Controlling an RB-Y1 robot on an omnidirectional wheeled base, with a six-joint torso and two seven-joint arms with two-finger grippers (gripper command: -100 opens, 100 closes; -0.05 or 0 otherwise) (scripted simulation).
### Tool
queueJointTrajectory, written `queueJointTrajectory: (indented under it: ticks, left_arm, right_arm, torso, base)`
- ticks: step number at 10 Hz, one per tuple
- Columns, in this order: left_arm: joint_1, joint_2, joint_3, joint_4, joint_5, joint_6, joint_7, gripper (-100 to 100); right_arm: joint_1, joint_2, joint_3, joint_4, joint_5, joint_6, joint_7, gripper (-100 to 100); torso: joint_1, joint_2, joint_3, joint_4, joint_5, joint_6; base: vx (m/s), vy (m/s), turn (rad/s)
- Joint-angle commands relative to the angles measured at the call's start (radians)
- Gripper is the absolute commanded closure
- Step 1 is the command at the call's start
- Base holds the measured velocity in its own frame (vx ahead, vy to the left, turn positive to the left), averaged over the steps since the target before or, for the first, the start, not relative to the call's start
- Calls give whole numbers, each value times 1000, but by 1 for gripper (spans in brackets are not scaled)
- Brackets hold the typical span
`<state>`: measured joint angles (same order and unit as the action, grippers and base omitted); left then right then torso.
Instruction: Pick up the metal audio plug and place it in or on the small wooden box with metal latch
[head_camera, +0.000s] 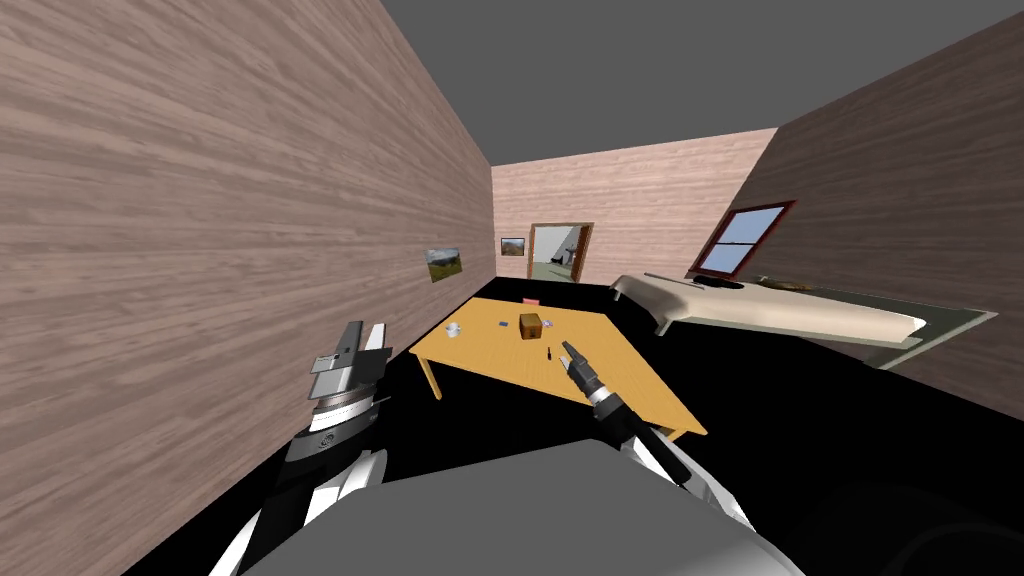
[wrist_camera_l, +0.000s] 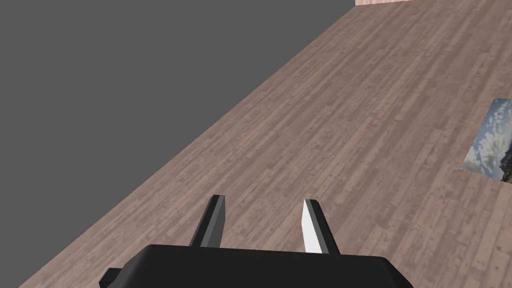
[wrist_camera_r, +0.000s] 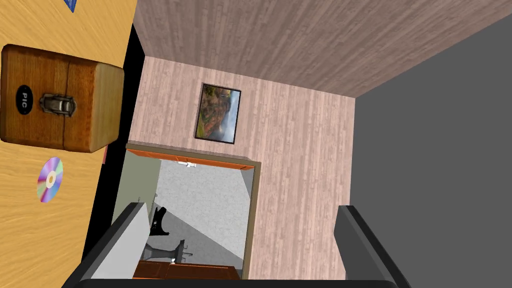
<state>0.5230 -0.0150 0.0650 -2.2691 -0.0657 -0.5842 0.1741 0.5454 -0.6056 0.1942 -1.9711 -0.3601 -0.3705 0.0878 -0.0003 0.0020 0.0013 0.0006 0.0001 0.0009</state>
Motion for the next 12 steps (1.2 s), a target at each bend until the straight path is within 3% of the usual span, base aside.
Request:
queueJointTrajectory:
  ticks: [1,2,4,5,6,7,9,10,12]
  left_arm:
    - [0,0,0,0,0,0,0,0]
    - [0,0,0,0,0,0,0,0]
    - [0,0,0,0,0,0,0,0]
    - [0,0,0,0,0,0,0,0]
    - [0,0,0,0,0,0,0,0]
    - [0,0,0,0,0,0,0,0]
    - [0,0,0,0,0,0,0,0]
    - [0,0,0,0,0,0,0,0]
    - [0,0,0,0,0,0,0,0]
  right_arm:
    - [0,-50,25,44,-41,18,21,-100]
    - [0,-60,25,44,-41,18,21,-100]
    - [0,-133,71,113,-109,59,62,-100]
    - [0,-148,71,113,-112,59,62,-100]
    - [-2,-183,94,150,-148,81,81,-100]
    - [-2,-190,94,150,-148,81,81,-100]
    - [-8,-255,143,211,-216,132,119,-100]
    - [-8,-267,143,227,-222,132,119,-100]
    - [-20,-335,194,297,-292,191,154,-100]
  torso:
    - [0,0,0,0,0,0]
    - [0,0,0,0,0,-1]
    - [0,0,0,0,0,-1]
    - [1,0,0,0,0,-1]
    - [0,0,0,0,0,0]
    - [1,0,0,0,0,-1]
    - [-1,-1,-1,0,0,-1]
    - [0,-2,-1,0,0,-1]
    - [-1,-2,-1,0,0,0]
  base:
    - [-31,30,298]
    - [-23,20,144]
    - [-31,35,356]
    - [-25,31,199]
    - [-15,39,319]
    - [-6,23,147]
    - [1,27,364]
    - [5,13,186]
    - [18,12,364]
